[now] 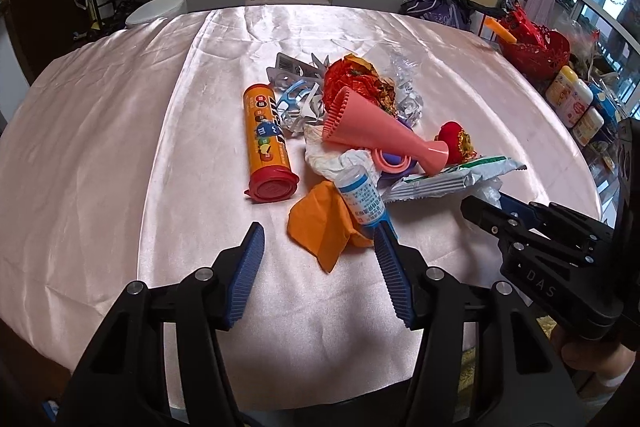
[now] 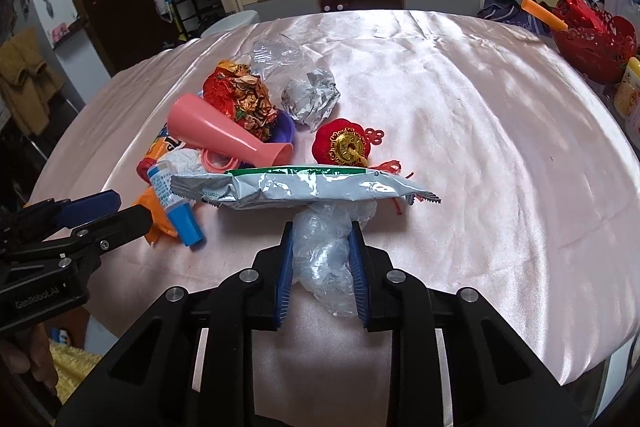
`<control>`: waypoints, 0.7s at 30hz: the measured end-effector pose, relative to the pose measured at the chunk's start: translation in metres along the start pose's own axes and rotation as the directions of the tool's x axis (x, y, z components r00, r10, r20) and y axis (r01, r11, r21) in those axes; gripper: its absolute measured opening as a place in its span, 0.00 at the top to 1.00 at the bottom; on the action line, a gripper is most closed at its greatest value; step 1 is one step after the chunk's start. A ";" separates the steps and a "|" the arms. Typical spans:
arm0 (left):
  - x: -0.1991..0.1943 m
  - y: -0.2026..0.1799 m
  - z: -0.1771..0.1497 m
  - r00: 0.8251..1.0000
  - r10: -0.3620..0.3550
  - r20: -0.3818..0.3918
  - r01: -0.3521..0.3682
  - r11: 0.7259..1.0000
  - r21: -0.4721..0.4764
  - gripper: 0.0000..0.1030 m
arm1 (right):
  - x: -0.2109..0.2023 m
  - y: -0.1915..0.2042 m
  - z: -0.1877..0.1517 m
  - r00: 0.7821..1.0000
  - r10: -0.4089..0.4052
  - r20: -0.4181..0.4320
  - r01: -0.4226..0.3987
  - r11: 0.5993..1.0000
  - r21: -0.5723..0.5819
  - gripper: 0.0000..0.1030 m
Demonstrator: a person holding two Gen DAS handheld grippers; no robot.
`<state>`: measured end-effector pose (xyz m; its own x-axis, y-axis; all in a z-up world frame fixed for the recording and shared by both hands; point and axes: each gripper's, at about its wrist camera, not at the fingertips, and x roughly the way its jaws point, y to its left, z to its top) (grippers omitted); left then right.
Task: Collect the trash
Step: 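Grasp the orange cloth with the left tool while the right tool grasps the clear plastic bag, then lower the orange cloth and plastic bag into the black bin and open both tools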
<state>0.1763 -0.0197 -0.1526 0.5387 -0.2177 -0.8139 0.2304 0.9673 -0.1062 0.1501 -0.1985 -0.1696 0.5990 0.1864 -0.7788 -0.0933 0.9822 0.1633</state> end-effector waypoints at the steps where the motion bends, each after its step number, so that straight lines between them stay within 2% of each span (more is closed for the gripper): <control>1: 0.003 0.000 0.001 1.000 -0.006 -0.007 0.006 1.000 -0.002 0.56 | 0.000 -0.001 0.000 1.000 -0.002 0.001 0.002 1.000 -0.002 0.74; 4: 0.010 0.000 0.000 0.999 -0.047 -0.024 0.047 0.999 -0.009 0.70 | -0.001 -0.004 0.001 1.000 -0.005 0.003 0.005 1.000 0.000 0.74; 5: 0.011 0.000 -0.001 0.998 -0.060 -0.026 0.060 0.998 -0.009 0.78 | -0.001 -0.005 0.001 1.000 -0.006 0.004 0.006 1.000 0.002 0.74; 8: 0.012 -0.002 -0.002 0.998 -0.060 -0.021 0.060 0.998 -0.006 0.85 | -0.004 -0.004 -0.001 1.000 -0.007 0.007 0.007 1.000 0.002 0.74; 12: 0.003 0.000 -0.005 0.999 -0.043 -0.002 0.043 0.999 -0.005 0.89 | -0.011 0.000 -0.003 1.000 -0.011 0.014 0.012 1.000 -0.010 0.74; 21: -0.044 0.000 -0.023 0.998 -0.003 0.058 0.003 1.000 0.004 0.90 | -0.047 0.006 -0.013 0.999 0.007 0.042 -0.007 1.000 -0.016 0.75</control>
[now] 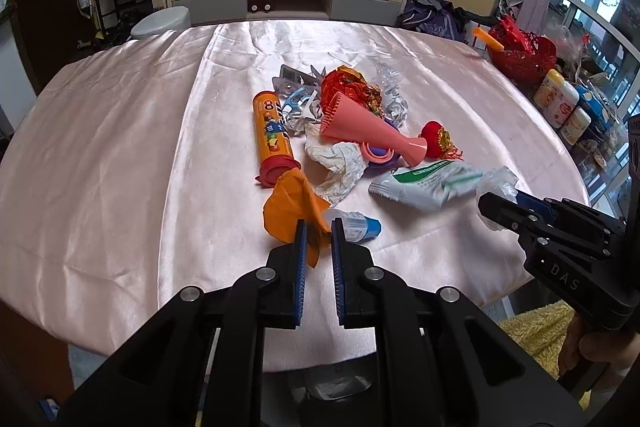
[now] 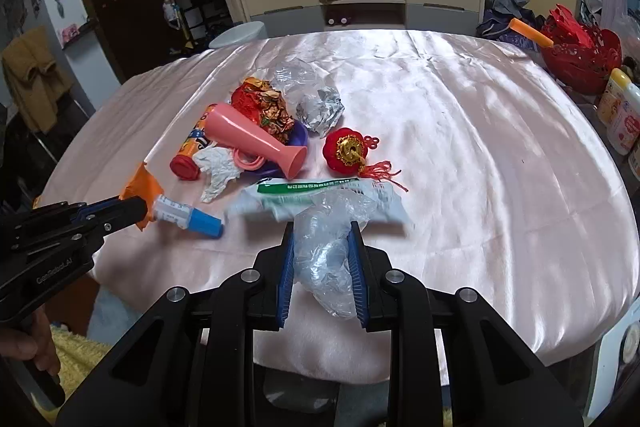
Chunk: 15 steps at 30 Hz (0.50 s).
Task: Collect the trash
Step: 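Lower the orange cloth and plastic bag into the black bin and open both tools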
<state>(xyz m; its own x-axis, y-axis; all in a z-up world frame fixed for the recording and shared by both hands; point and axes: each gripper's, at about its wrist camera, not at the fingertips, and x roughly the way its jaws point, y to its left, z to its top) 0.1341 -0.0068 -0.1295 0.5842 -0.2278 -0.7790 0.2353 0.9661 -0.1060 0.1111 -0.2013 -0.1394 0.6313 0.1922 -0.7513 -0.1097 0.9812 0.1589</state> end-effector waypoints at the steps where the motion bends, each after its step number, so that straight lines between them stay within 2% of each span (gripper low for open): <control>1: -0.007 0.000 -0.003 1.000 0.001 0.008 -0.001 1.000 0.002 0.90 | -0.004 0.000 -0.002 1.000 0.002 0.002 -0.002 1.000 0.001 0.75; 8: -0.048 -0.003 -0.028 0.999 -0.010 0.054 0.011 1.000 -0.004 0.90 | -0.030 0.004 -0.023 1.000 0.014 0.001 -0.014 1.000 -0.009 0.75; 15: -0.063 -0.008 -0.072 0.997 -0.072 0.016 0.072 0.997 -0.024 0.90 | -0.052 0.023 -0.057 0.997 0.074 -0.027 -0.076 0.996 -0.050 0.75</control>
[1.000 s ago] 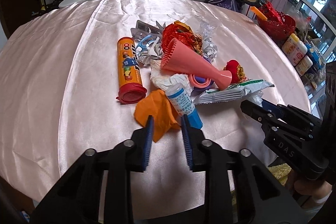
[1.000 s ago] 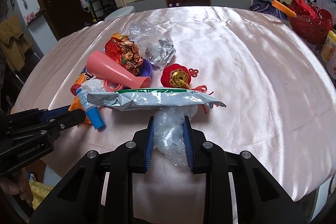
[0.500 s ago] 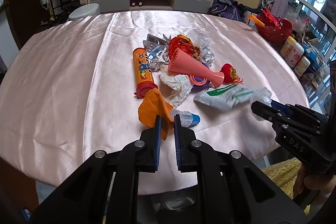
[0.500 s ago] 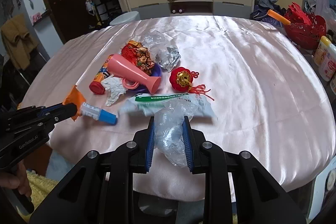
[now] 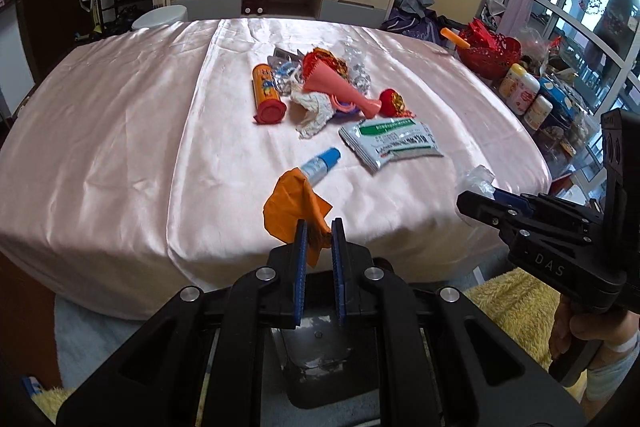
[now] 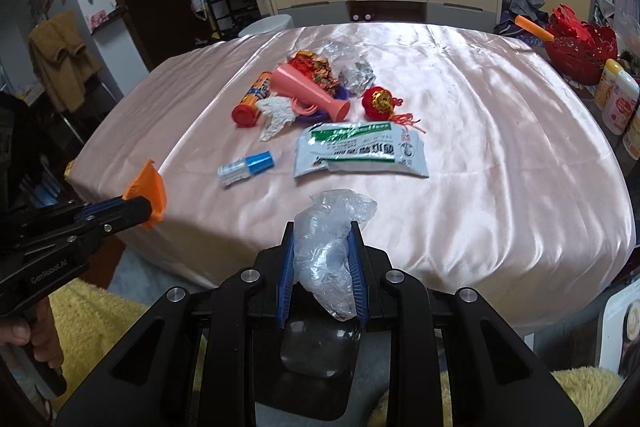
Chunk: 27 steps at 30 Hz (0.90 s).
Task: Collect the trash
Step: 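Lower the orange cloth and plastic bag into the black bin and open both tools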
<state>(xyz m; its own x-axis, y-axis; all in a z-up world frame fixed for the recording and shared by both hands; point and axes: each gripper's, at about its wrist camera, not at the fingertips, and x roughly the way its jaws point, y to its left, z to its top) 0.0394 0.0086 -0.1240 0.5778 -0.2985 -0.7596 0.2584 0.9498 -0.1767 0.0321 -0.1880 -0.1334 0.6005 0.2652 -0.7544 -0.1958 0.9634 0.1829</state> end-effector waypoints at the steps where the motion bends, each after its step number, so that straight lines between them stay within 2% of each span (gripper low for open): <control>1: 0.000 -0.001 -0.006 1.000 -0.006 -0.011 0.006 1.000 -0.003 0.90 | 0.000 0.003 -0.007 1.000 0.009 -0.013 -0.009 1.000 -0.003 0.75; 9: 0.022 -0.007 -0.059 0.993 -0.017 -0.118 0.016 1.000 -0.010 0.89 | 0.022 0.001 -0.054 0.990 0.048 -0.130 -0.042 0.998 0.050 0.75; 16: 0.058 -0.001 -0.101 0.966 -0.055 -0.253 0.044 0.998 -0.049 0.89 | 0.040 0.006 -0.075 0.980 0.034 -0.198 -0.026 0.999 0.040 0.74; 21: 0.066 -0.005 -0.108 0.958 -0.045 -0.282 0.039 0.999 -0.028 0.88 | 0.052 0.008 -0.082 0.971 0.029 -0.237 -0.022 0.999 0.031 0.73; 27: 0.066 -0.009 -0.108 0.958 -0.034 -0.284 0.031 0.999 -0.015 0.84 | 0.052 0.006 -0.078 0.971 0.035 -0.235 -0.028 0.999 0.035 0.71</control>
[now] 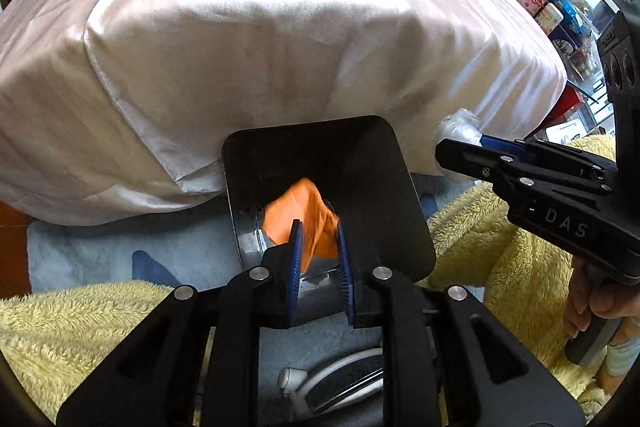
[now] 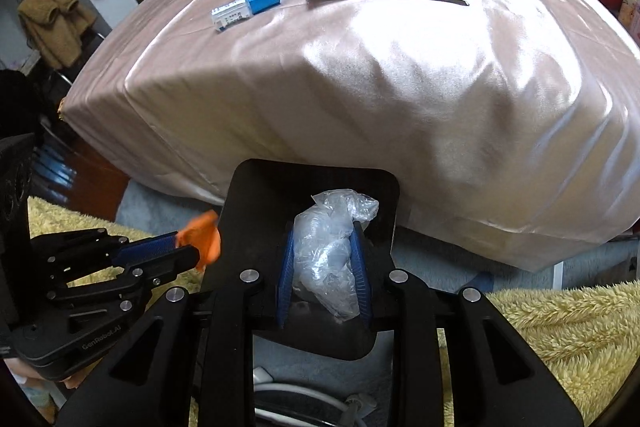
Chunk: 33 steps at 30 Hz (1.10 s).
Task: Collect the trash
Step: 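Lower the orange cloth and plastic bag into the black bin and open both tools, then grasp the blue-capped eye-drop bottle with the left tool while the right tool grasps the sachet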
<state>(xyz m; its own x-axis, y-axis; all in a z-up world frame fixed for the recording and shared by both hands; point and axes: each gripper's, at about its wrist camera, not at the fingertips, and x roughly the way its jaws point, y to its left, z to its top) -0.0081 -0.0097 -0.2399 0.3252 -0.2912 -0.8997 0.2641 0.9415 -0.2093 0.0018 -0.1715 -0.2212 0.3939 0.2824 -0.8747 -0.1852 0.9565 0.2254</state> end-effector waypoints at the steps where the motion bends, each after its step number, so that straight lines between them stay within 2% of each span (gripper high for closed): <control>1: -0.001 0.000 0.000 1.000 0.001 -0.001 -0.001 1.000 0.002 0.84 | 0.000 -0.001 0.000 1.000 -0.002 0.000 0.002 1.000 0.004 0.71; 4: 0.000 0.000 0.000 1.000 0.004 -0.003 -0.004 1.000 0.009 0.84 | 0.000 -0.002 0.001 1.000 -0.001 -0.003 0.001 1.000 0.009 0.65; 6: -0.001 0.000 0.001 1.000 0.008 -0.003 -0.008 1.000 0.010 0.81 | 0.001 -0.001 0.001 1.000 -0.002 -0.002 0.002 1.000 0.012 0.49; 7: -0.001 0.000 0.002 1.000 0.014 -0.003 -0.014 1.000 0.011 0.80 | 0.000 -0.001 0.000 1.000 -0.004 0.001 0.004 1.000 0.013 0.45; 13: -0.003 0.001 0.004 0.999 0.047 0.006 -0.047 0.999 0.015 0.55 | -0.003 -0.007 0.003 1.000 -0.022 0.020 0.021 0.999 0.031 0.28; 15: -0.006 0.002 0.005 0.998 0.060 0.012 -0.060 0.998 0.018 0.42 | -0.006 -0.011 0.004 0.999 -0.037 0.025 0.036 0.999 0.037 0.21; 16: -0.007 0.003 0.006 0.998 0.066 0.017 -0.067 0.998 0.021 0.39 | -0.008 -0.014 0.005 0.999 -0.044 0.028 0.043 0.998 0.041 0.20; 18: -0.011 0.004 0.008 0.996 0.082 0.028 -0.083 0.996 0.020 0.25 | -0.012 -0.019 0.007 0.997 -0.060 0.042 0.058 0.997 0.051 0.16; 21: -0.020 0.006 0.014 0.993 0.105 0.057 -0.106 0.994 0.014 0.12 | -0.023 -0.030 0.014 0.994 -0.079 0.072 0.074 0.994 0.080 0.16; 26: -0.037 0.006 0.030 0.987 0.120 0.108 -0.122 0.992 0.019 0.11 | -0.046 -0.046 0.031 0.984 -0.110 0.141 0.093 0.988 0.121 0.15; 33: -0.052 0.001 0.062 0.976 0.122 0.178 -0.133 0.990 0.052 0.11 | -0.055 -0.049 0.060 0.974 -0.132 0.186 0.116 0.989 0.097 0.15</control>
<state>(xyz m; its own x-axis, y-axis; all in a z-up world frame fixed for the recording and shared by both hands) 0.0315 -0.0047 -0.1698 0.5117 -0.1997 -0.8356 0.2649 0.9619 -0.0677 0.0428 -0.2293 -0.1584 0.5757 0.1621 -0.8014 -0.0504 0.9853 0.1631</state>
